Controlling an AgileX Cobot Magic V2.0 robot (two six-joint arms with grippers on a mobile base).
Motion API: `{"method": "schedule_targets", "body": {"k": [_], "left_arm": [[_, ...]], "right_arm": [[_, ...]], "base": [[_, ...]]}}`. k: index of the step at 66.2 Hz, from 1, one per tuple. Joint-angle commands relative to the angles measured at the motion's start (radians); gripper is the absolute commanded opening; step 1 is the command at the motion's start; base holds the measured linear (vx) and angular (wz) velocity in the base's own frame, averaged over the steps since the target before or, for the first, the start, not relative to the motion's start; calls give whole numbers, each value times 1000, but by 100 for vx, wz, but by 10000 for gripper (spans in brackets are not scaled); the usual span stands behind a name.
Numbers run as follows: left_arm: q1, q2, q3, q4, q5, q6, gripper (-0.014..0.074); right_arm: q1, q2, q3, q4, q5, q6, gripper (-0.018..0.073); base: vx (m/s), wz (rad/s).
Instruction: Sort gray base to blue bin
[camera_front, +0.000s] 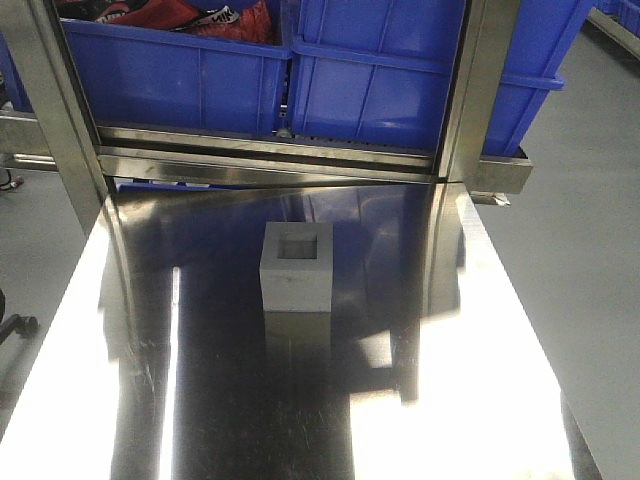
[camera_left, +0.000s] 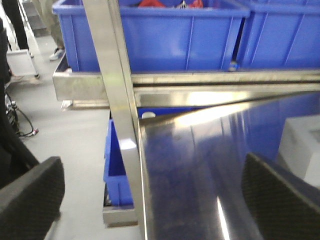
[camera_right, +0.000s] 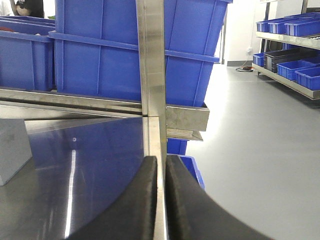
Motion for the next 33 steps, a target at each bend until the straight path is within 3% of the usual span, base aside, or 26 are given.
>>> {"method": "schedule_targets", "body": {"k": [1,6,11,19,26,33], "left_arm": [[3,45,-73,-47,-60,1,636],[3,111,-136,-77,-21,23,608],[2,191,-208,-130,14,102,589],[-3,338,-326,-294,24,256,587],[-53,471,-413,-383,8,339,587],[-136,615,-502,-376,-1,345,587]], "right_arm": [[-4,-9,-4,-6,-79,-7,-4],[-4,-9,-4,-6,-79,-7,-4],[-4,-9,-4,-6,-79,-7,-4],[-4,-9,-4,-6,-79,-7,-4],[-4,-9,-4,-6,-79,-7,-4],[-4,-9,-4,-6,-79,-7,-4]], "base": [[0,0],[0,0],[0,0],[0,0],[0,0],[0,0]]}}
